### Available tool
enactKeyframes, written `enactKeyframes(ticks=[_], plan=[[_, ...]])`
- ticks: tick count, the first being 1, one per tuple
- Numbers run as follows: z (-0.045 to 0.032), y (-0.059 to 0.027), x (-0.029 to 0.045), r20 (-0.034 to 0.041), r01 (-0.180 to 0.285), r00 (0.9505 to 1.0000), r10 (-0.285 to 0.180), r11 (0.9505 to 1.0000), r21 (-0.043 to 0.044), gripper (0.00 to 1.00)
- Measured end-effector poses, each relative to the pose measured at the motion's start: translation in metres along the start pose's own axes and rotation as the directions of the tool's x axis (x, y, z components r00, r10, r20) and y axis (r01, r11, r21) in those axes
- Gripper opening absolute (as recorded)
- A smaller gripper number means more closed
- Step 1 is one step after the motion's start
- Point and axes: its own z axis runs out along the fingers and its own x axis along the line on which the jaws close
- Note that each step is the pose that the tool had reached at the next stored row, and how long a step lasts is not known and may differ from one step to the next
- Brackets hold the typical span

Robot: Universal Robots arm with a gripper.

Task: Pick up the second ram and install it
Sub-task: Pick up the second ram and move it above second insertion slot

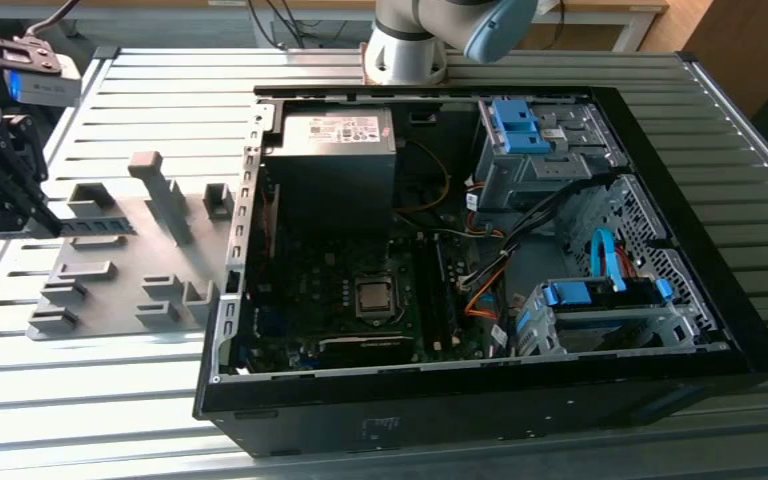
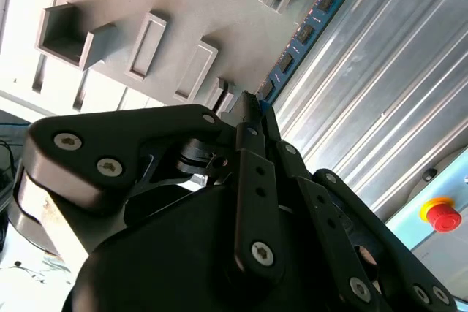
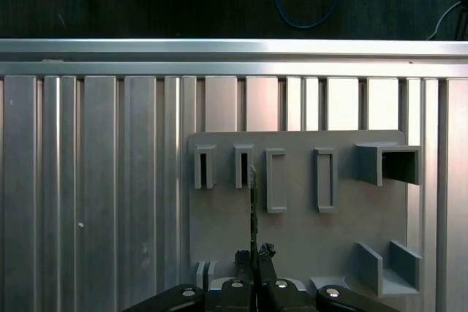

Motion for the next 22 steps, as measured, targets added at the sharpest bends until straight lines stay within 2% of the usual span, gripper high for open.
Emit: enactKeyframes(ticks=[22], plan=[[-0.0049, -0.0001, -0.0001, -0.0001, 0.000, 1.0000, 0.000, 1.0000, -0.0001, 0.14]])
